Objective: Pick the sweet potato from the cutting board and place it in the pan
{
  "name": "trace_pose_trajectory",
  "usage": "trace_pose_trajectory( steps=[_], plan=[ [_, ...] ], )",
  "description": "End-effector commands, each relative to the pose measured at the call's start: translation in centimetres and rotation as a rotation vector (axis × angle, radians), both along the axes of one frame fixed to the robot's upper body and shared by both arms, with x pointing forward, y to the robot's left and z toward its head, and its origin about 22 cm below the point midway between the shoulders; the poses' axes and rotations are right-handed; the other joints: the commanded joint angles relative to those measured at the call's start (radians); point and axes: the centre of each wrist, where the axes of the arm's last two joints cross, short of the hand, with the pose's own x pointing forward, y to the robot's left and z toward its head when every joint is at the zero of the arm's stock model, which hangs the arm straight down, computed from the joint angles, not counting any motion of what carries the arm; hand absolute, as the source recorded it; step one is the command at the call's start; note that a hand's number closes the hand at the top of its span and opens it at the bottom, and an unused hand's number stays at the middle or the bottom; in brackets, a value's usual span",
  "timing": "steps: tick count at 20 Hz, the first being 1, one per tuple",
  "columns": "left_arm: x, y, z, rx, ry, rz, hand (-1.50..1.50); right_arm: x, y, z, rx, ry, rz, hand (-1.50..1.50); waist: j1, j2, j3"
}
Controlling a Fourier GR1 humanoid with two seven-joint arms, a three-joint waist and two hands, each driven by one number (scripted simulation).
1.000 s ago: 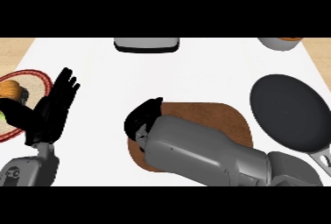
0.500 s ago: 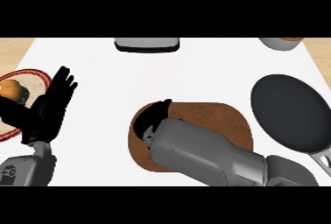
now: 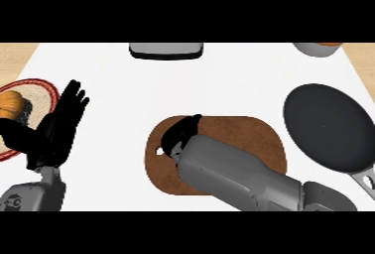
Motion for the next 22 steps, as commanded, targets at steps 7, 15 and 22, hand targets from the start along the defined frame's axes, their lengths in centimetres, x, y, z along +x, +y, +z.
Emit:
trace_pose_trajectory(
  steps=[7, 15, 22],
  plan=[
    [0.2, 0.6, 1.4, 0.002, 0.020, -0.005, 0.00, 0.1, -1.9, -4.2, -0.045, -0.036, -0.089, -1.50, 0.005, 0.002, 0.000],
    [2.0, 0.2, 0.7, -0.001, 0.001, -0.009, 0.00, -0.3, -2.3, -4.7, 0.010, 0.025, -0.013, 1.50, -0.002, 0.004, 0.000],
    [0.1, -0.5, -0.4, -0.003, 0.010, -0.005, 0.00, -1.0, -3.1, -6.8, 0.065, 0.004, -0.004, 1.50, 0.011, 0.004, 0.000]
  ],
)
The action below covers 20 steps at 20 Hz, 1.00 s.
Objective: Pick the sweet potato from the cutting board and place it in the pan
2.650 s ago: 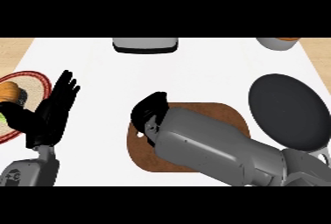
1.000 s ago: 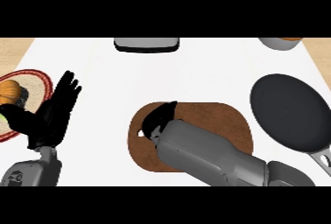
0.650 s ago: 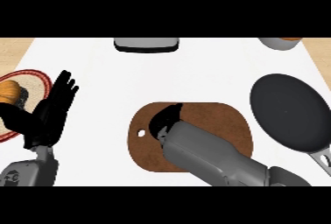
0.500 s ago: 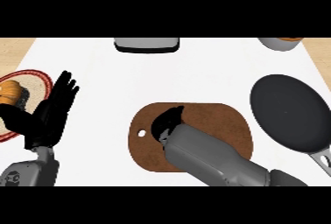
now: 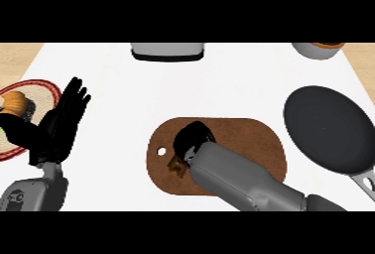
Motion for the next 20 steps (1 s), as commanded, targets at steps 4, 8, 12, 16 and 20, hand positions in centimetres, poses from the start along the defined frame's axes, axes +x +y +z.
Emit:
trace_pose_trajectory(
  steps=[4, 8, 12, 16, 20],
  plan=[
    [1.1, -1.1, 0.4, -0.015, 0.007, -0.022, 0.00, 0.3, -0.4, -0.9, 0.063, 0.050, -0.020, 1.50, 0.002, 0.021, 0.000],
    [-0.9, 1.1, -0.6, 0.004, 0.029, 0.070, 0.00, -2.9, -2.9, -0.7, 0.372, -0.050, -0.051, 1.50, -0.052, 0.001, 0.002],
    [-1.9, 2.7, -1.3, 0.023, 0.030, 0.099, 0.00, -3.8, -6.5, 1.3, 0.682, -0.179, -0.085, 1.50, -0.095, -0.010, 0.003],
    [-1.3, 2.2, -0.5, 0.012, 0.019, 0.110, 0.00, -6.4, -9.3, 4.1, 0.736, -0.411, 0.011, 1.50, -0.105, -0.014, 0.002],
    [-2.1, 2.8, -0.8, -0.001, 0.036, 0.091, 0.00, -8.4, -11.5, 8.2, 0.784, -0.657, 0.090, 1.50, -0.092, -0.013, 0.000]
  ],
)
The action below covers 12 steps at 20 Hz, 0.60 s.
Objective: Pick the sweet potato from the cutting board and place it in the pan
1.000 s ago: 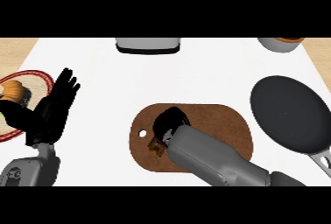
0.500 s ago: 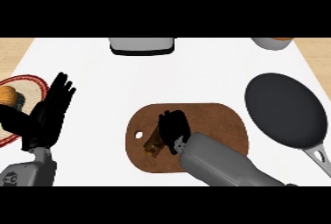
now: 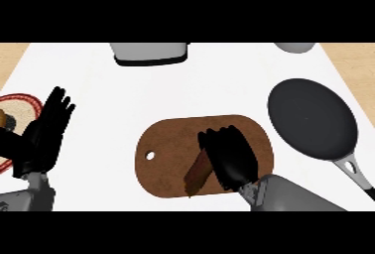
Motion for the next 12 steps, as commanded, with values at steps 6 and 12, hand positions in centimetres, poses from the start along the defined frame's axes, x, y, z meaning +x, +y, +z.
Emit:
trace_pose_trajectory(
  steps=[6, 12],
  plan=[
    [-0.4, -0.3, 0.3, 0.009, -0.004, -0.015, 0.00, -8.3, -6.1, 9.1, 0.128, -0.360, -0.050, 1.50, 0.014, 0.010, -0.001],
    [0.9, -2.5, 1.1, -0.013, -0.026, -0.074, 0.00, -9.1, -9.8, 12.1, 0.192, -0.385, -0.185, 1.50, 0.059, 0.026, -0.001]
  ],
)
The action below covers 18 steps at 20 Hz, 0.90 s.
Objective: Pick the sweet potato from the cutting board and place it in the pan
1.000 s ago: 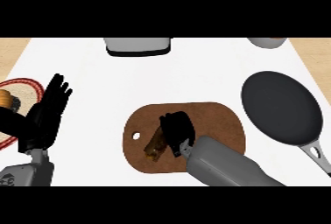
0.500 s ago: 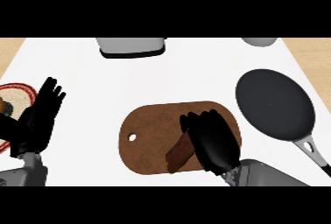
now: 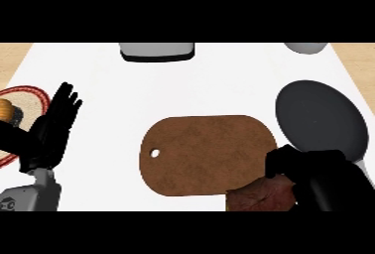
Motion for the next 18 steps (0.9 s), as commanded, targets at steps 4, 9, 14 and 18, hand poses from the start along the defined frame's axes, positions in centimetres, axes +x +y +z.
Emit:
trace_pose_trajectory(
  steps=[4, 9, 14, 18],
  plan=[
    [0.4, -0.5, 0.7, 0.016, 0.006, -0.011, 0.00, 0.7, -4.5, 1.7, 0.106, -0.069, -0.158, 1.50, 0.024, 0.008, 0.001],
    [0.2, 0.3, -0.6, -0.010, -0.001, -0.042, 0.00, 5.6, -11.1, 2.3, 0.176, -0.090, -0.222, 1.50, 0.029, 0.012, 0.002],
    [0.5, 0.2, 0.7, 0.019, -0.011, -0.017, 0.00, 8.2, -16.6, -0.8, 0.220, -0.111, -0.247, 1.50, 0.037, 0.012, 0.002],
    [1.4, -2.0, 0.0, -0.003, -0.006, -0.049, 0.00, 10.2, -21.7, -2.1, 0.234, -0.075, -0.242, 1.50, 0.038, 0.013, 0.001]
  ],
)
